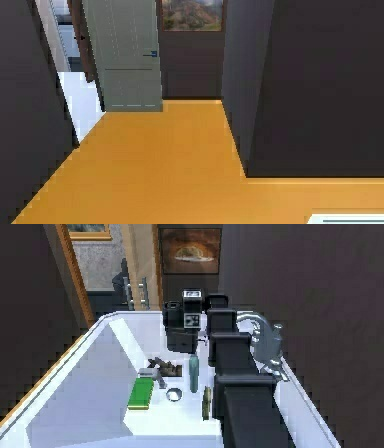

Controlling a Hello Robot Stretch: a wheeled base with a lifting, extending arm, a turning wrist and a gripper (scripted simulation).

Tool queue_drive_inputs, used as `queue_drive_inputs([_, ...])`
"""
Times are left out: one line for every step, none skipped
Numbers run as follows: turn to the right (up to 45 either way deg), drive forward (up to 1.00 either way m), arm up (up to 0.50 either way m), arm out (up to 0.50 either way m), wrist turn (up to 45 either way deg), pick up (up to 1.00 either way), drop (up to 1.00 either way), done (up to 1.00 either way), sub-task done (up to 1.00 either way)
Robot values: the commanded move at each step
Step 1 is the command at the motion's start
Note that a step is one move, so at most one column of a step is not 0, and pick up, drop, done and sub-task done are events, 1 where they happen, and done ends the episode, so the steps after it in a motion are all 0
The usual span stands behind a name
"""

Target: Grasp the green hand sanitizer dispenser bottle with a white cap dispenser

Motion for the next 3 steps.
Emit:
queue_drive_inputs([0.0,0.00,-0.22,0.00,0.0,0.00,0.00,0.00,0.00])
queue_drive_inputs([0.0,0.00,0.00,0.00,0.0,1.00,0.00,0.00,0.00])
queue_drive_inputs([0.0,0.00,0.10,0.00,0.0,0.00,0.00,0.00,0.00])
